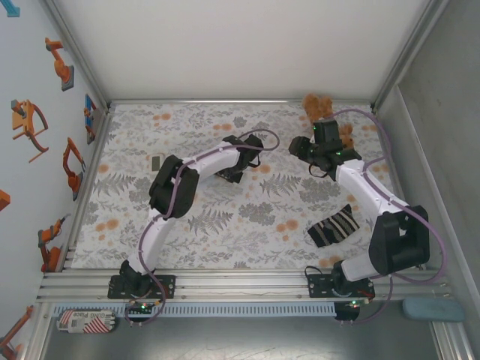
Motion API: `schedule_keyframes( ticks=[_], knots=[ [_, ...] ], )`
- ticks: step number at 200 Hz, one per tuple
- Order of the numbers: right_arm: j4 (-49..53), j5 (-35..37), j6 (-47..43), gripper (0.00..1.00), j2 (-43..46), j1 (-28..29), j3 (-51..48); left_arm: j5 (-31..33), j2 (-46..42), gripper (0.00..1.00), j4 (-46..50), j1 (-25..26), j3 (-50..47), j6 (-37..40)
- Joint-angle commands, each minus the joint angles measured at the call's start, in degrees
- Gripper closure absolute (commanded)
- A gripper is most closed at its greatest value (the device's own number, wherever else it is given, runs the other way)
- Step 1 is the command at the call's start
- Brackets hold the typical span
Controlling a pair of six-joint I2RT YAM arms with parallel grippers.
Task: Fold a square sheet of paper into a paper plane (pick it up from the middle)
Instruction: Turn over the paper at the center of the table, then fold the wing for the fifth time at the center of the table.
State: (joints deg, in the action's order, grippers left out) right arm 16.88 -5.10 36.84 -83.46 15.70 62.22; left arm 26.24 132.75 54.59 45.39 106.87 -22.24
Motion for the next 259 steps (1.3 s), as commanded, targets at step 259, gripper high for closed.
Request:
schedule_keyframes(
  ticks=[259],
  knots=[
    [-5.6,-11.0,6.3,0.52,-6.3,-0.3,-2.2,-34.8,-17.2,0.26,-32.7,-16.4,-29.4,-15.8]
  ],
)
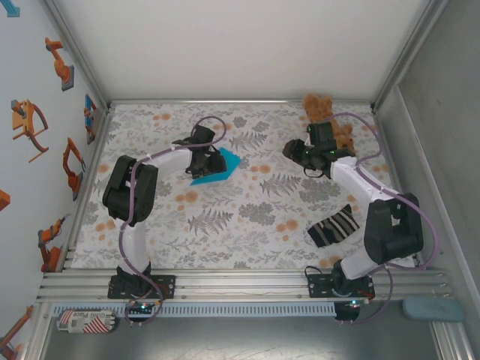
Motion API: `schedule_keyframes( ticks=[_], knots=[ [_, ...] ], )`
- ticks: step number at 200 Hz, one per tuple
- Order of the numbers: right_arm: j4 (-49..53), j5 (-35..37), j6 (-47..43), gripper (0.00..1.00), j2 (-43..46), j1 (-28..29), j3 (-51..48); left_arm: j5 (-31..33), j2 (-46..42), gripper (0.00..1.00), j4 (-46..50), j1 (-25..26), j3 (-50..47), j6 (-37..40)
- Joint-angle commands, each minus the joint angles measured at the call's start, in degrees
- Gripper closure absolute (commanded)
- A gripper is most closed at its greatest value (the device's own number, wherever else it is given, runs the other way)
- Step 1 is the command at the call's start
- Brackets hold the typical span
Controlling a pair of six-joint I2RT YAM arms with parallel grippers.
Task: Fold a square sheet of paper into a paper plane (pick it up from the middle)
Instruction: Fold the wing for the fifth time at the center of the table.
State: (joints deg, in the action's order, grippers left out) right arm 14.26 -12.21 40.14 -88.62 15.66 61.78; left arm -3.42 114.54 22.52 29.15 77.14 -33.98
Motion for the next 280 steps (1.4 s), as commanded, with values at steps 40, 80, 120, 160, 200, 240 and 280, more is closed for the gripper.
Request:
schedule_keyframes(
  ticks=[40,80,120,160,200,240,280],
  knots=[
    [-10.3,-11.7,10.8,0.54,-4.3,0.1,-5.9,-11.2,1.8,0.31,-3.5,2.4,-1.7,-14.3],
    [-14.5,-15.6,15.4,0.58,-7.9,2.7,-8.9,-14.9,2.4,0.36,-10.8,7.3,-3.8,-27.3],
    [-16.0,-17.2,16.9,0.61,-10.6,4.8,-10.6,-15.7,1.4,0.39,-15.3,8.5,-4.6,-30.6],
    [-17.4,-21.1,16.2,0.79,-13.9,6.3,-8.6,-15.2,1.1,0.49,-15.0,8.5,-4.4,-30.2],
    [-16.7,-21.4,14.8,0.88,-18.7,8.0,-4.4,-14.7,1.9,0.62,-14.6,8.5,-5.4,-30.4],
    [-12.8,-19.9,12.1,0.90,-22.2,8.6,-0.7,-16.4,1.5,0.66,-14.9,8.5,-4.4,-29.0],
    [-7.1,-17.1,8.8,0.90,-23.6,8.6,0.2,-17.8,1.3,0.65,-15.6,8.5,-1.9,-26.5]
  ],
)
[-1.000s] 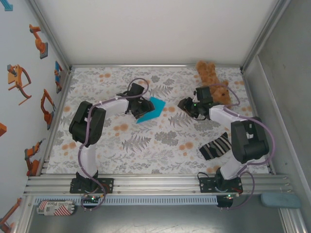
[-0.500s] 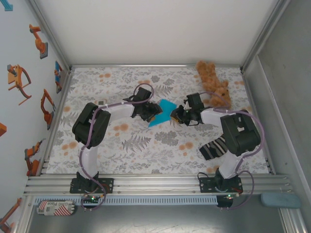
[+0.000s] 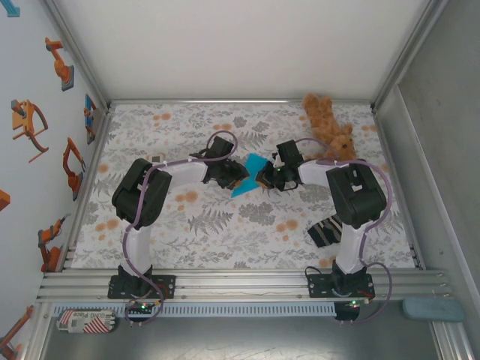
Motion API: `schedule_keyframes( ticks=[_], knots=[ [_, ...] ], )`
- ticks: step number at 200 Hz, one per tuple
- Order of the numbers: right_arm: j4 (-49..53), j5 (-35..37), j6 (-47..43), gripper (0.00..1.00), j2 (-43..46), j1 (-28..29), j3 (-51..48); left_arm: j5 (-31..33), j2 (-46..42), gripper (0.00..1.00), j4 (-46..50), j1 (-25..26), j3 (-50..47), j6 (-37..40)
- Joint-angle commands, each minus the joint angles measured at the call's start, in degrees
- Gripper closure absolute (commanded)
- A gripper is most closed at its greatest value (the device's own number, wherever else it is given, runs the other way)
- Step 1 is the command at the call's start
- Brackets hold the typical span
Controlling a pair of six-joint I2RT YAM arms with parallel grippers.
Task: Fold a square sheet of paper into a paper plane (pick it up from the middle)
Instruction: Fold the wing for the fifth time at the center of the table.
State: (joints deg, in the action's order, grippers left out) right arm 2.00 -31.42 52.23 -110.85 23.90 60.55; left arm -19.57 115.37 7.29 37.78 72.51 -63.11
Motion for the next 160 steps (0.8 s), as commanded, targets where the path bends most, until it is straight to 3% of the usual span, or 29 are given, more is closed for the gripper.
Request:
schedule_keyframes(
  ticks=[1,87,133,160],
  knots=[
    [5.2,2.1,-3.4,0.90,-1.4,0.4,1.4,-1.6,0.6,0.64,-0.3,-0.2,2.8,2.7],
    [5.9,1.3,-3.7,0.90,-0.8,0.4,2.4,1.2,5.2,0.68,6.2,-1.0,5.7,6.4],
    [4.4,4.4,-5.2,0.78,8.6,-1.8,0.5,1.2,5.3,0.69,6.0,-1.4,3.4,5.6],
    [4.1,5.1,-4.5,0.68,9.9,-2.5,-2.3,-1.8,5.9,0.69,1.7,-2.2,1.1,3.0]
  ],
)
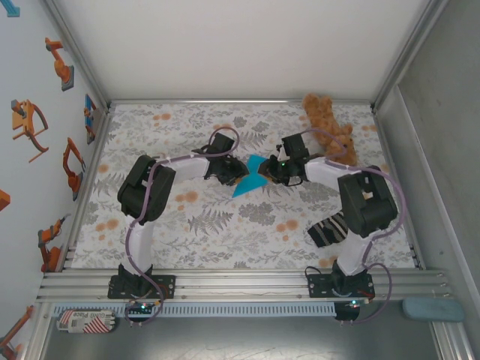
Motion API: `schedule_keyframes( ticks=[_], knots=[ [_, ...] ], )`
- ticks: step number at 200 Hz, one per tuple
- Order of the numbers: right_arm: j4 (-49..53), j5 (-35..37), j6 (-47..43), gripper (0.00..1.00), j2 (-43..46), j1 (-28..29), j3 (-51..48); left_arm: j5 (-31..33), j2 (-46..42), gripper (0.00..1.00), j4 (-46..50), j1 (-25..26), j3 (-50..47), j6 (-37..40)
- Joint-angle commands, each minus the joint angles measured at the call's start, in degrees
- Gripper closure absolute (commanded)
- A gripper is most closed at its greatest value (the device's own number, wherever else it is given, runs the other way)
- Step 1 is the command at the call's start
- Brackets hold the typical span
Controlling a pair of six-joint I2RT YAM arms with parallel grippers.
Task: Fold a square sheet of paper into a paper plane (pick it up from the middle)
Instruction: Fold the wing for the fifth time at the center of the table.
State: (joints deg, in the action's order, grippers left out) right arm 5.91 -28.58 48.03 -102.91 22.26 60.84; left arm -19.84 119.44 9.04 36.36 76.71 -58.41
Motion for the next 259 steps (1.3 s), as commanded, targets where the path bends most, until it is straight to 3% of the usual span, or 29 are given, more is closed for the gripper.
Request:
schedule_keyframes(
  ticks=[1,30,93,259],
  knots=[
    [0.1,2.2,-0.3,0.68,2.0,-0.9,-2.7,-1.7,1.9,0.69,-0.3,-0.8,-3.2,-1.9],
    [-2.3,0.9,3.2,0.63,0.6,-1.1,-5.1,-3.8,2.0,0.69,-4.8,-1.7,-6.1,-4.7],
    [-5.5,-1.8,5.4,0.60,-3.2,-1.1,-5.1,-3.6,1.9,0.69,-4.2,-2.0,-6.5,-4.4],
    [-24.1,-6.9,16.1,0.78,-6.5,-1.1,-10.0,-3.4,1.0,0.68,-3.2,-2.3,-5.5,-3.7]
  ],
)
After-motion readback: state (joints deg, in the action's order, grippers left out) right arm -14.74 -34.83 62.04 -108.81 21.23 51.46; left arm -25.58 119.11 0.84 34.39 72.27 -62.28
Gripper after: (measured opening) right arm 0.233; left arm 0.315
